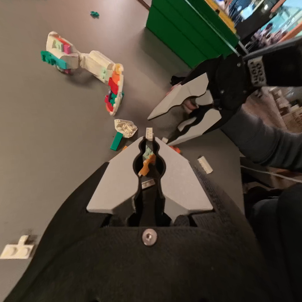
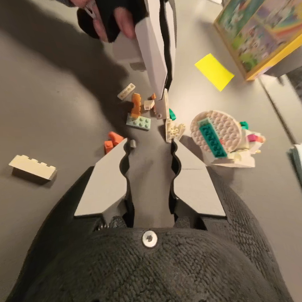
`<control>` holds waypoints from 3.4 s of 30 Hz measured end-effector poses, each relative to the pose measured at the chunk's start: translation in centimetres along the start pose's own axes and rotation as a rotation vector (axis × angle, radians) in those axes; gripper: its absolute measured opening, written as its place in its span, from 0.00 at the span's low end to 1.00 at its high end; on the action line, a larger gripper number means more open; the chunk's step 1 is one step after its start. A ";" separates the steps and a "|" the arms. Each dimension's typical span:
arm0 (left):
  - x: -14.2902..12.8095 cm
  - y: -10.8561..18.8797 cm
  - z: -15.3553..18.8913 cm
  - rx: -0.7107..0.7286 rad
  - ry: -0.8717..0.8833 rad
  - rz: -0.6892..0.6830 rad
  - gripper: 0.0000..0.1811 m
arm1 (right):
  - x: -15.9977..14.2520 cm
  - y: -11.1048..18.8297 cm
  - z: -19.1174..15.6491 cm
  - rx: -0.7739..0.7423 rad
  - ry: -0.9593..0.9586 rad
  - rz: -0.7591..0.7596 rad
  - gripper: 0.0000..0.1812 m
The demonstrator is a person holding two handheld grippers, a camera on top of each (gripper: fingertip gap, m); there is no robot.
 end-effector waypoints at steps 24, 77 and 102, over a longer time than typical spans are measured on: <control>3.0 2.0 7.4 -0.538 -0.057 0.236 0.04 | 8.1 5.6 -0.1 0.529 -0.671 0.618 0.04; 0.8 1.2 2.8 -0.242 -0.022 0.049 0.04 | 4.0 1.7 1.0 -0.287 0.298 0.150 0.16; 4.3 0.9 5.4 -0.268 -0.151 0.309 0.06 | 7.8 3.6 2.7 -0.331 -0.075 0.355 0.01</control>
Point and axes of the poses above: each gripper's, where its closed fingertips meet, y back along the fingers, x out of its top, z = x × y across the jaws, the point moved 1 cm from there along y, back along the fingers, and after that the axes turned 6 degrees about -x, right-handed, at the moved point
